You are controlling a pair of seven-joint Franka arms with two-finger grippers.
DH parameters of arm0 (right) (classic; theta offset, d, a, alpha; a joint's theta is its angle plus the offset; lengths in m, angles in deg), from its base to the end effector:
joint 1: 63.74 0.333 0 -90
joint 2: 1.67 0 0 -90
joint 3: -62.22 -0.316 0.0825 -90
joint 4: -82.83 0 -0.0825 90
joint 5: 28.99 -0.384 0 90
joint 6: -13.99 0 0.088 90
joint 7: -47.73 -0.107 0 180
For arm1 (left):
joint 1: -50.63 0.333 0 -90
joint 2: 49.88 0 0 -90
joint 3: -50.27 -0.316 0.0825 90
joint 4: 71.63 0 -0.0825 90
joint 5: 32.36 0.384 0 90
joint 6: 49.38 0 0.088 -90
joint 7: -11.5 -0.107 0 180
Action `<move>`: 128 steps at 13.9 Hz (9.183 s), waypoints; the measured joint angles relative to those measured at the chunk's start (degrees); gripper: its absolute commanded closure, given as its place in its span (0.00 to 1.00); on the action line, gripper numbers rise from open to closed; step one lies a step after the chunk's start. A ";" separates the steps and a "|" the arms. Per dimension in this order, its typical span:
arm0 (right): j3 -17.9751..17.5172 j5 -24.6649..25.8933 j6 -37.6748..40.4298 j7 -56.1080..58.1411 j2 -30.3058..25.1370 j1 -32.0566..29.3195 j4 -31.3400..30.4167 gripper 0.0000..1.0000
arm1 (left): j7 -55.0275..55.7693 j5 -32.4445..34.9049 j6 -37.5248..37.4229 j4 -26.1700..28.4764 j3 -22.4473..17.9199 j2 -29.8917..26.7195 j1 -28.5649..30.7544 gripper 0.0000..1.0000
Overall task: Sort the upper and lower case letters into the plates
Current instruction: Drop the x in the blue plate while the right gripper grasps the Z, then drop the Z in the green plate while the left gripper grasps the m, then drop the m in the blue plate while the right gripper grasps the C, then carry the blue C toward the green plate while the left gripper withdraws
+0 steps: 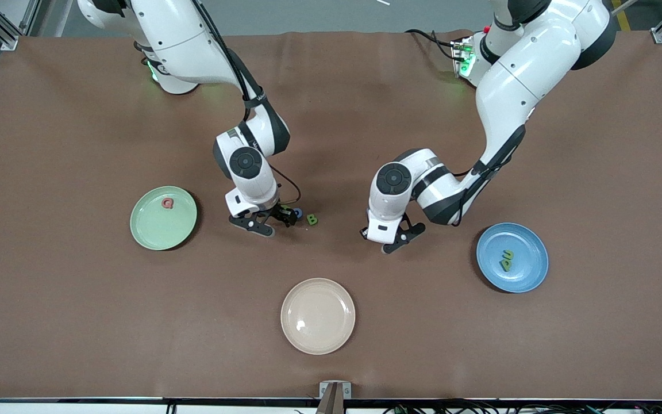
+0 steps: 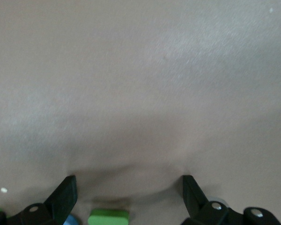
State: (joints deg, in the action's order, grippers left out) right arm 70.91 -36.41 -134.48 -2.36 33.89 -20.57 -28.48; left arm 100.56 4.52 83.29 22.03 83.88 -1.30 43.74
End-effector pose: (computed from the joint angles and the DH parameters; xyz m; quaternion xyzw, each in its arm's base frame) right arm 0.5125 0.3521 0.1653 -0.9843 0.1751 -0.0202 0.0063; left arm 0.5575 -0.3962 0.1807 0.9602 0.2785 0.0216 0.0017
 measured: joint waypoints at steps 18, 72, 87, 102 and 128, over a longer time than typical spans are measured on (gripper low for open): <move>0.04 0.12 3.88 -2.35 -0.67 2.84 0.46 0.95 | -25.81 0.22 -15.39 1.23 -0.04 -7.56 25.59 0.00; 5.86 -2.66 32.01 29.87 -15.45 -14.33 2.34 0.00 | -8.11 3.61 0.83 6.15 7.25 -3.73 8.73 0.98; 5.53 -2.63 7.95 -5.52 -3.34 6.73 0.41 0.01 | -32.45 3.62 -10.85 -2.99 7.38 -7.51 26.63 0.99; 5.69 -2.45 5.90 -14.50 1.59 10.25 4.68 0.04 | -39.79 3.61 -11.39 2.65 7.25 -5.64 38.48 0.00; 7.10 -2.46 8.08 -14.21 2.03 11.34 6.49 1.00 | -74.11 -30.10 -42.45 -10.60 -11.30 -40.73 22.16 0.00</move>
State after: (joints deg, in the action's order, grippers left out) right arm 78.01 -38.86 -126.40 -16.57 35.93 -9.23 -21.98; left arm 26.45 -25.58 40.84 11.43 72.58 -42.03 65.90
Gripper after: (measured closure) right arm 0.665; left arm 0.000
